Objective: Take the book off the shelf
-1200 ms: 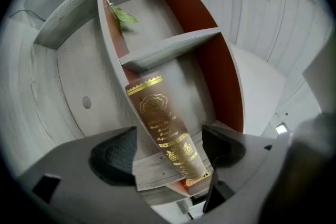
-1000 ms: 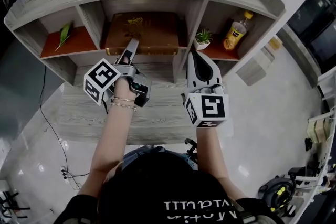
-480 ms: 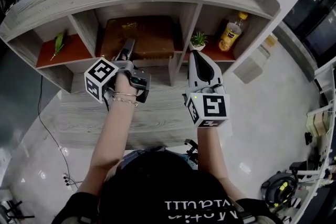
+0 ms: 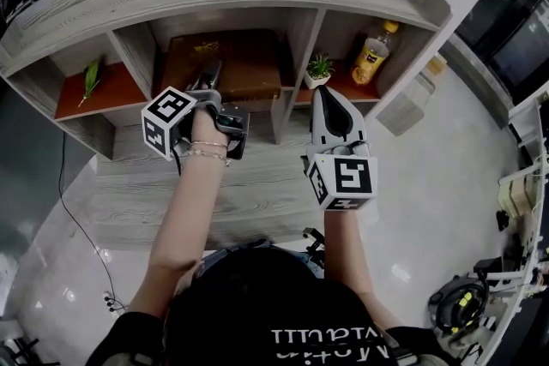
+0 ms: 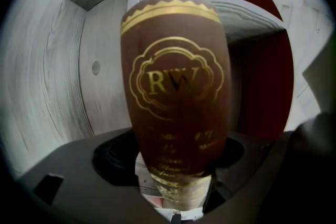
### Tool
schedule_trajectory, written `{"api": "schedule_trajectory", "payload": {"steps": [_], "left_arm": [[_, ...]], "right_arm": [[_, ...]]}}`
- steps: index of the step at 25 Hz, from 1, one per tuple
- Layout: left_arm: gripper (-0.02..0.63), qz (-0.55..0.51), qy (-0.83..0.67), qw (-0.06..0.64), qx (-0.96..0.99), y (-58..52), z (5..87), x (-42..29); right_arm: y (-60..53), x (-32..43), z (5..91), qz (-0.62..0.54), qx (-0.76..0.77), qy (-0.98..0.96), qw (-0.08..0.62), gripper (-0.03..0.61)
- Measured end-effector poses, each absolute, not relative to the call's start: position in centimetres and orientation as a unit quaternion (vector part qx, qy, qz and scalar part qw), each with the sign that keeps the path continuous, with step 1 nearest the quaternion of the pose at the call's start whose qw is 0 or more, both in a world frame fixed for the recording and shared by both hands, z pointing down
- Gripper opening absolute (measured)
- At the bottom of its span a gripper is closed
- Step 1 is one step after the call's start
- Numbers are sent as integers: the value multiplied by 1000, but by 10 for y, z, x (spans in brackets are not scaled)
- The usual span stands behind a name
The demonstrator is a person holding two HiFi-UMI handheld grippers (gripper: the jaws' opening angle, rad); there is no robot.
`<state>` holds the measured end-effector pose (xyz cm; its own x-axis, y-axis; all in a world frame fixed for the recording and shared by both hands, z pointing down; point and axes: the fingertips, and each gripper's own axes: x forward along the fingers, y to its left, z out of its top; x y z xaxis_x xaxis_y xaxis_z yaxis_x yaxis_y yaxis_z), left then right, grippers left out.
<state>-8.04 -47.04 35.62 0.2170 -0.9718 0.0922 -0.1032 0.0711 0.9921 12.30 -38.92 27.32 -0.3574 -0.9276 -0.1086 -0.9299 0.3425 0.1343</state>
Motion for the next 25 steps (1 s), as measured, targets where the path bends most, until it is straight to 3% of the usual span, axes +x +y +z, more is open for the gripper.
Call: {"api": "schedule_trajectory", "payload": {"steps": [21, 25], "left_arm": [[359, -409, -471, 537, 568, -440, 355, -84], [302, -423, -487, 501, 577, -430, 347, -94]], "right_arm": [[-369, 114, 286, 84, -560, 824, -13, 15], [-363, 109, 287, 86, -555, 827, -17, 15]]}}
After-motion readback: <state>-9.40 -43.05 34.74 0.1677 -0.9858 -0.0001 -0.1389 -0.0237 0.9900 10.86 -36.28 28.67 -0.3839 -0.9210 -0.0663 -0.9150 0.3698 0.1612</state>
